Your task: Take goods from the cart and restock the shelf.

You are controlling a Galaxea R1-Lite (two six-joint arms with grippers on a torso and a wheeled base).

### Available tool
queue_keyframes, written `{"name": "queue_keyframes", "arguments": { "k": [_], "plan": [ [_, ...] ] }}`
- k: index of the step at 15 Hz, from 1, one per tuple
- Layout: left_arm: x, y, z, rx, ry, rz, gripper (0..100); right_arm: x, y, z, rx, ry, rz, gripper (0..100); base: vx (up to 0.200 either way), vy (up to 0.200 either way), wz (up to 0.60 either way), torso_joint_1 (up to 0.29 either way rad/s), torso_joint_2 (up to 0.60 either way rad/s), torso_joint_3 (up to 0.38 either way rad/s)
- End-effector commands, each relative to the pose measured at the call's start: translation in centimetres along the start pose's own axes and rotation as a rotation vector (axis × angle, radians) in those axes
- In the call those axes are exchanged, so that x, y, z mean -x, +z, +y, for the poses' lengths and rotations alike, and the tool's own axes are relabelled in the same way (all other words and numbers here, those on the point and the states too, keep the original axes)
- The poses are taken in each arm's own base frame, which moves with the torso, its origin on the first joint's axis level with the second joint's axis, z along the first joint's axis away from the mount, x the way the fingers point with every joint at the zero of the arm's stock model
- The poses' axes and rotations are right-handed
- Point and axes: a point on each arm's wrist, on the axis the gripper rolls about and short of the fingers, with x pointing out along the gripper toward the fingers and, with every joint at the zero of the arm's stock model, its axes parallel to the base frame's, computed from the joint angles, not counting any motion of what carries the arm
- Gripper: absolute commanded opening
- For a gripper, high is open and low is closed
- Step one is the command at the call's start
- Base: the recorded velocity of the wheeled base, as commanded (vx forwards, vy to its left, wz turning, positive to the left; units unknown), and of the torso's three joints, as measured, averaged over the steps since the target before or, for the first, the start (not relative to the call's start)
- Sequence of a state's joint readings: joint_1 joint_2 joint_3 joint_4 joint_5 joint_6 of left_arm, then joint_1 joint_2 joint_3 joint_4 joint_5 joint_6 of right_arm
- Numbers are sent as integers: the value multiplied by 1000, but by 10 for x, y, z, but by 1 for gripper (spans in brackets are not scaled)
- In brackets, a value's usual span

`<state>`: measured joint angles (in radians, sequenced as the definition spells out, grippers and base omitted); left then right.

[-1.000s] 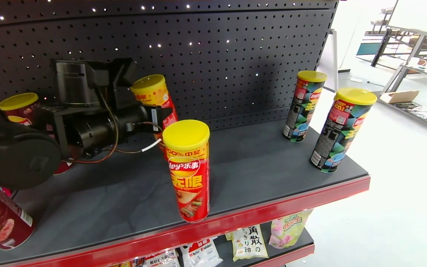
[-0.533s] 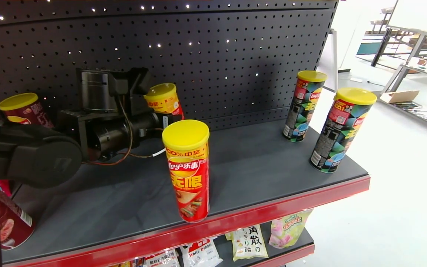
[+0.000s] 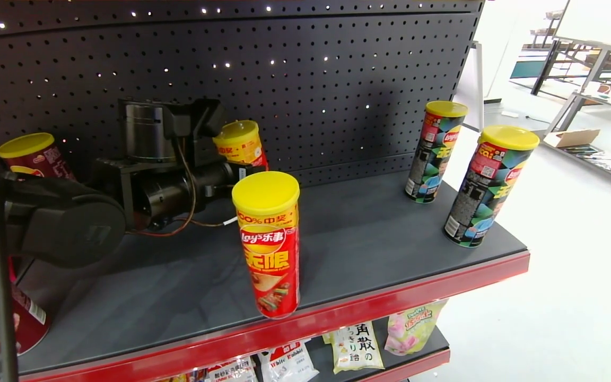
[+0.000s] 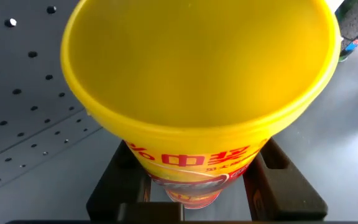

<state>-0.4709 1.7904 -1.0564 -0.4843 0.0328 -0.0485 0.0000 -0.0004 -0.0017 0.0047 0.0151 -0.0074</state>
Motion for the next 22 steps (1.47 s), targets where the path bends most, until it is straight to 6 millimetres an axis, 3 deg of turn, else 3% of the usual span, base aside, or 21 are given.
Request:
{"name": "queue_keyframes", "arguments": {
  "k": [1, 16, 17, 22],
  "plan": [
    [-1, -1, 0, -18, -1, 2, 0, 0, 0, 0, 0, 0, 1, 100, 0, 0, 0, 0, 0, 0],
    [-1, -5, -8, -46, -33, 23, 0, 0, 0, 0, 0, 0, 1, 100, 0, 0, 0, 0, 0, 0],
    [-1, -5, -8, -46, -33, 23, 100, 0, 0, 0, 0, 2, 1, 100, 0, 0, 0, 0, 0, 0],
    [8, -3, -8, -41, -32, 18, 100, 0, 0, 0, 0, 0, 1, 100, 0, 0, 0, 0, 0, 0]
  ]
}}
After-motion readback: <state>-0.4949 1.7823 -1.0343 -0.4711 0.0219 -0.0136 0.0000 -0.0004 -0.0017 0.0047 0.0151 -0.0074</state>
